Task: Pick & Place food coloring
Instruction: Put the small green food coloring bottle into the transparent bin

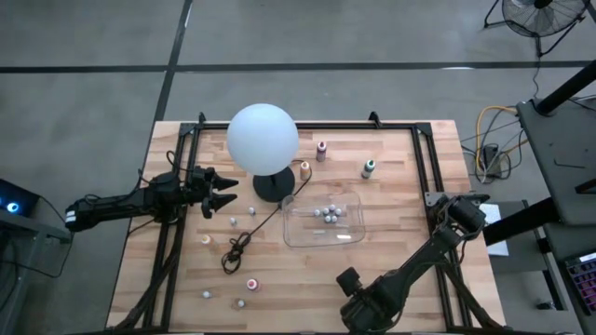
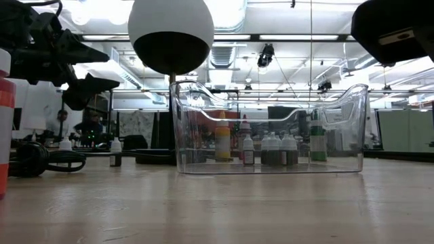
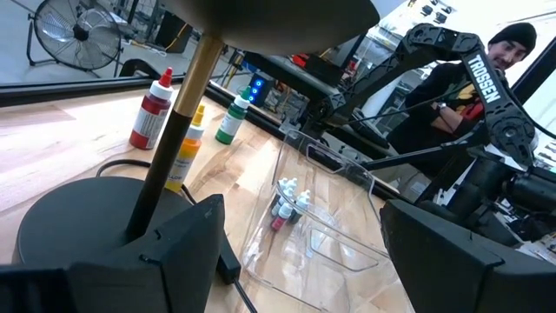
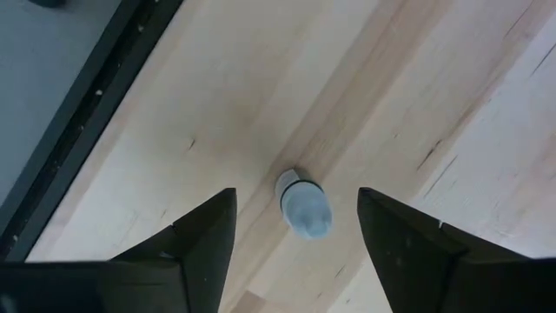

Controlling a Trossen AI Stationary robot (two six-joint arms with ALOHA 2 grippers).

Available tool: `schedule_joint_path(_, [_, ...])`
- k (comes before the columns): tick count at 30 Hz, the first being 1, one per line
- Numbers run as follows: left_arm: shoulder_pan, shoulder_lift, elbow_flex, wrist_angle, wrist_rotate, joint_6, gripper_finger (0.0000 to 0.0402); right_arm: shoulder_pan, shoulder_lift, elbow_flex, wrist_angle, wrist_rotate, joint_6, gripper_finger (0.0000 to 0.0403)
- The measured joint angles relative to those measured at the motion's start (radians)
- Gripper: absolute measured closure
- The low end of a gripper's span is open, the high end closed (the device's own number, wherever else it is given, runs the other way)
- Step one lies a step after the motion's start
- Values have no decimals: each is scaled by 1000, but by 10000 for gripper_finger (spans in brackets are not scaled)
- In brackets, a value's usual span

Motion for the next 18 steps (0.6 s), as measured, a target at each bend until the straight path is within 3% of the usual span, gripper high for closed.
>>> schedule_joint_path(7, [0, 0, 0, 0, 0, 0, 122, 0, 0, -3, -2, 0, -11, 209])
schedule_joint_path(18, [0, 0, 0, -1, 0, 0, 122, 0, 0, -3, -3, 0, 0, 307])
